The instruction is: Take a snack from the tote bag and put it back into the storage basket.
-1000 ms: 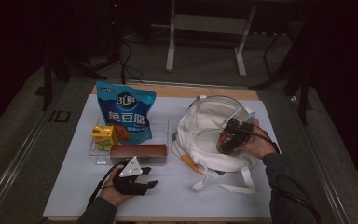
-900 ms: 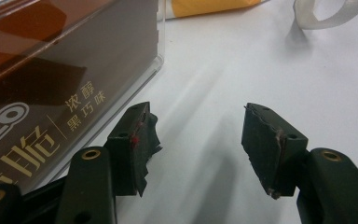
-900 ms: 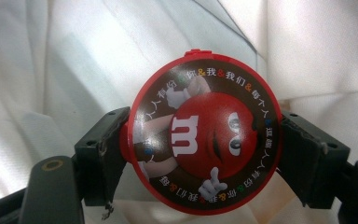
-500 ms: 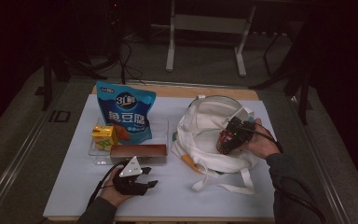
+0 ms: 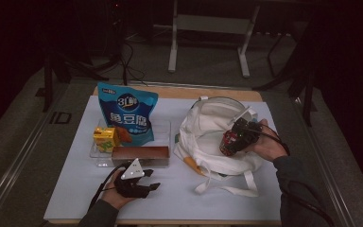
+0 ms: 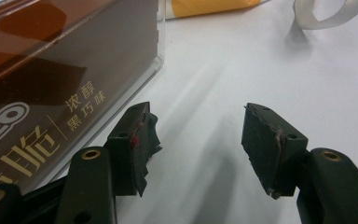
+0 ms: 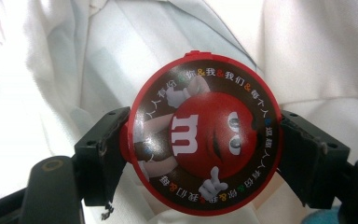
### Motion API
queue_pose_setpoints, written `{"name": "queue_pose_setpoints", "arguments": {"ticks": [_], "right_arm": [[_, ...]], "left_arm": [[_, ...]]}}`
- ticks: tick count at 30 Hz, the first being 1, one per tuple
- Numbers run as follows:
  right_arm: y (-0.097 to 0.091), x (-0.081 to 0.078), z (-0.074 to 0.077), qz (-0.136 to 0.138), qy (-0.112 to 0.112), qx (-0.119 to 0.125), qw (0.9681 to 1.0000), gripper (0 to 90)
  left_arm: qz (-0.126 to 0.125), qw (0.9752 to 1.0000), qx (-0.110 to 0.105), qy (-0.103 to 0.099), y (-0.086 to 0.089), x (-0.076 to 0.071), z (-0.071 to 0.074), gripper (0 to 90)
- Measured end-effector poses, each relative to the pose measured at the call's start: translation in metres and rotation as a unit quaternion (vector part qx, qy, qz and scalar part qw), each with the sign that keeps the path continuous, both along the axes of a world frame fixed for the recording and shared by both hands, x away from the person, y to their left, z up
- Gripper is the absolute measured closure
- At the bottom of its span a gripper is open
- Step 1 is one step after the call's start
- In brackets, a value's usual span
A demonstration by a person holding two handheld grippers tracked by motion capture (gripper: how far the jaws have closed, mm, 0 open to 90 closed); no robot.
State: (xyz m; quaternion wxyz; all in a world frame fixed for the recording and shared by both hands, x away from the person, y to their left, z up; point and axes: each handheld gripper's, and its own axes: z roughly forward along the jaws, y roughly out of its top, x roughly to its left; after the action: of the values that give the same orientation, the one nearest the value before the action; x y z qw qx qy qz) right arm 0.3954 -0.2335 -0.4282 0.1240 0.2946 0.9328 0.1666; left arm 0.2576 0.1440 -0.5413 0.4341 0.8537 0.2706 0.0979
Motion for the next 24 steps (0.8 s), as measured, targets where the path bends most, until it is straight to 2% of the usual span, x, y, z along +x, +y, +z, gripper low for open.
{"name": "queue_pose_setpoints", "arguments": {"ticks": [24], "right_arm": [[0.012,-0.013,0.024,0.044,-0.023,0.002,0.9988,23.9]], "left_arm": [[0.0,1.0,0.0,0.0,0.0,0.0,0.0,42.9]]}}
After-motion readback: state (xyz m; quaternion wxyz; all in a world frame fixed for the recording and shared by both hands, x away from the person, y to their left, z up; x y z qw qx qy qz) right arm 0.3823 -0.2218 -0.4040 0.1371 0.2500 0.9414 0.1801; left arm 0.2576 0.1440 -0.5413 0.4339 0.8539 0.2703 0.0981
